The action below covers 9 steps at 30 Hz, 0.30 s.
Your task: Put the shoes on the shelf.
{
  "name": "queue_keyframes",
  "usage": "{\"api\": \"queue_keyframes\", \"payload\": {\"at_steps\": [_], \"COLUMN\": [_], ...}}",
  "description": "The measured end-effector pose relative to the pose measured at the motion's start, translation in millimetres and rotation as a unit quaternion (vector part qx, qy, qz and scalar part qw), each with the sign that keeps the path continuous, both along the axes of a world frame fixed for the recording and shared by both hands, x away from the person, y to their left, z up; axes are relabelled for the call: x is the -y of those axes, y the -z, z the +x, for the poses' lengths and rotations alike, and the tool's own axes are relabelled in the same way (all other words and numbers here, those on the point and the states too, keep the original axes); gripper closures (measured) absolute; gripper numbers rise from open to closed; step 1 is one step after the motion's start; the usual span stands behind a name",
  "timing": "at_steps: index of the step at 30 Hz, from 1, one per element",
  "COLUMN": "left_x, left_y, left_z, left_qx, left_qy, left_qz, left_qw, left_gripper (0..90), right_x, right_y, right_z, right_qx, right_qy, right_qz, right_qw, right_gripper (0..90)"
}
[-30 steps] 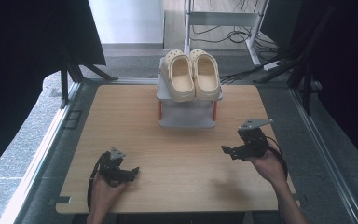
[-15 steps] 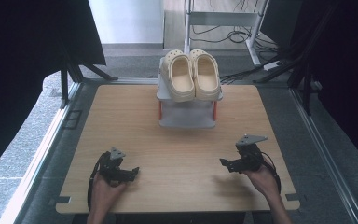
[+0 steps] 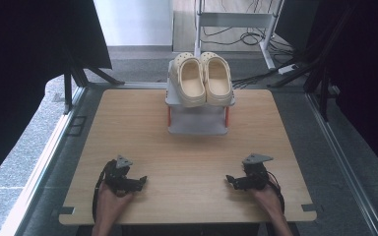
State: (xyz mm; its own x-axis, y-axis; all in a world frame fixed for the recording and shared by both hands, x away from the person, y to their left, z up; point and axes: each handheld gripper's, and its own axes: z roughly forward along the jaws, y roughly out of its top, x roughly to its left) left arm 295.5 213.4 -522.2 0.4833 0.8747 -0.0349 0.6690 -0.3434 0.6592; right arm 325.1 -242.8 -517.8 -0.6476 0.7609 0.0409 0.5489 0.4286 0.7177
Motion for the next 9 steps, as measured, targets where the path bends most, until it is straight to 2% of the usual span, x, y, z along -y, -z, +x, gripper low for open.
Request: {"api": "queue_keyframes", "payload": {"at_steps": [3,9], "left_x": [0.0,0.1], "left_y": [0.0,0.0], "left_z": [0.0,-0.1], "left_qx": [0.0,0.0], "left_qy": [0.0,0.0], "left_qz": [0.0,0.0], "left_qw": [1.0,1.0], "left_gripper": [0.0,0.0], "right_x": [-2.8,-3.1], "right_y": [0.5,0.8], "right_z": [-1.2,-2.1], "right_qx": [0.007,0.007], "right_qy": [-0.002,0.0], "right_qz": [-0.016,-0.016], "right_qw": [0.9998,0.9998], "right_gripper": [8.3,8.4]}}
